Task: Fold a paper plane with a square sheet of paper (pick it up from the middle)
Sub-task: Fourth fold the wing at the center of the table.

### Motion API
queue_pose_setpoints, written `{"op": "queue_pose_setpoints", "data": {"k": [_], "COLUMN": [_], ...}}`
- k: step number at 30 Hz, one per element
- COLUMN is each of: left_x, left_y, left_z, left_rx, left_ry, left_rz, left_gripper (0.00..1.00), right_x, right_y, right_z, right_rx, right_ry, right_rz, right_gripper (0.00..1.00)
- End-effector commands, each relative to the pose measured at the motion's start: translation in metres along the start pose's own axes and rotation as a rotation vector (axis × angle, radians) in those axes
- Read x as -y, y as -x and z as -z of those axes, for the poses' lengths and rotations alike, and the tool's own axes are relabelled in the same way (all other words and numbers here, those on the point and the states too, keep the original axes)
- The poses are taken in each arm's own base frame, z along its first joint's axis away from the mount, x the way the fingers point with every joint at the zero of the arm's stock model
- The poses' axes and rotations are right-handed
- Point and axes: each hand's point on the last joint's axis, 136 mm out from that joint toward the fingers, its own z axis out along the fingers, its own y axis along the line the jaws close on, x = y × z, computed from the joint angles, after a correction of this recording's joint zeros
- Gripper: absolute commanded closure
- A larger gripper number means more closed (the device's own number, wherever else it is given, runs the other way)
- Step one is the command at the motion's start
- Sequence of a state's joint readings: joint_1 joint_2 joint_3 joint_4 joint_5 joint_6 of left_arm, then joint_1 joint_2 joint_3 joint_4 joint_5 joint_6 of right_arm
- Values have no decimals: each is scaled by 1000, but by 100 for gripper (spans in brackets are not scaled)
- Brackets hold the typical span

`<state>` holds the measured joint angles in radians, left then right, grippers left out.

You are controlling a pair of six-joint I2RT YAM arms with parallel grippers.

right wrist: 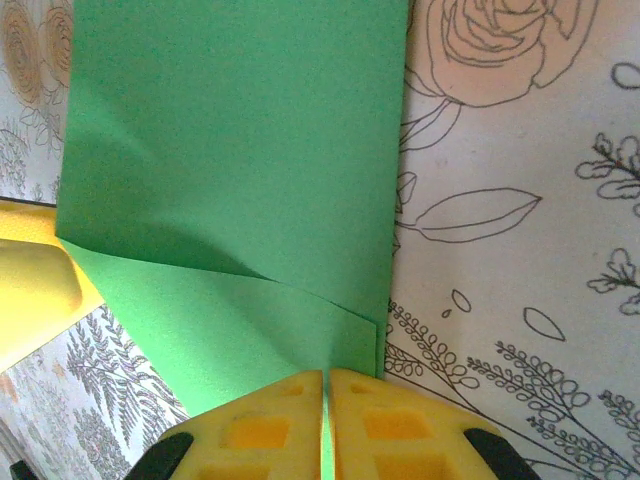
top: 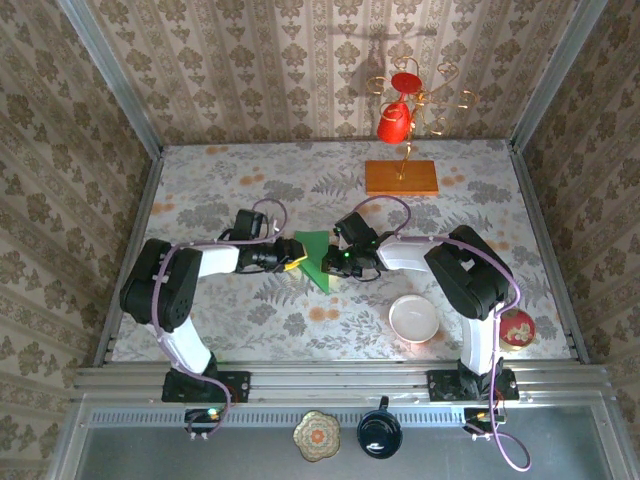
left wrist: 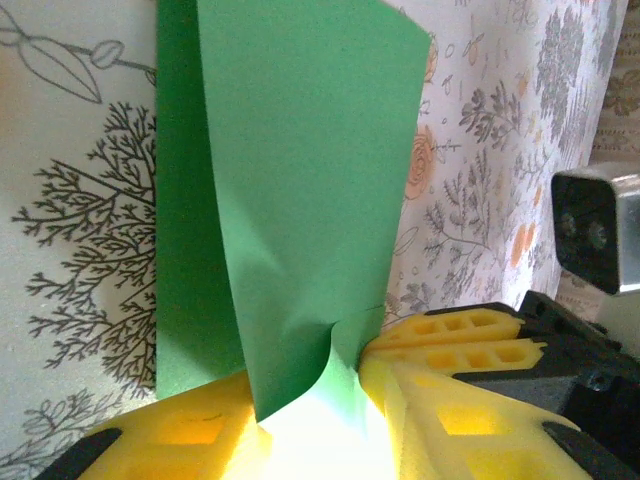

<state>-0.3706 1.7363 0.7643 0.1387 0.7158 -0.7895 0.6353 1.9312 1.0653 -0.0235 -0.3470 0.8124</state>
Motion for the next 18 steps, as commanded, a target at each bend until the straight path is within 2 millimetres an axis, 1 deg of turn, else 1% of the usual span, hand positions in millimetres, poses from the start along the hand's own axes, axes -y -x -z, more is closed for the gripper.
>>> {"op": "queue_pose_setpoints", "data": {"k": [1, 6, 11, 18], "left_x": [13, 15, 12, 13], "left_y": [3, -1, -4, -4], "left_z": [-1, -3, -6, -7], "left_rx": [-37, -68, -92, -100], "left_ry": [-64, -74, -74, -81], "left_rz": [-84, -110, -115, -120], "left_gripper": [65, 67, 71, 73], "right_x": [6, 5, 2, -5], "right_y": [3, 3, 6, 13], "right_z": [-2, -2, 1, 11], "right_rx": [2, 1, 6, 29], "right_ry": [-10, -5, 7, 29], "right_rz": [-11, -10, -1, 19], "right_gripper": [87, 86, 83, 80]}}
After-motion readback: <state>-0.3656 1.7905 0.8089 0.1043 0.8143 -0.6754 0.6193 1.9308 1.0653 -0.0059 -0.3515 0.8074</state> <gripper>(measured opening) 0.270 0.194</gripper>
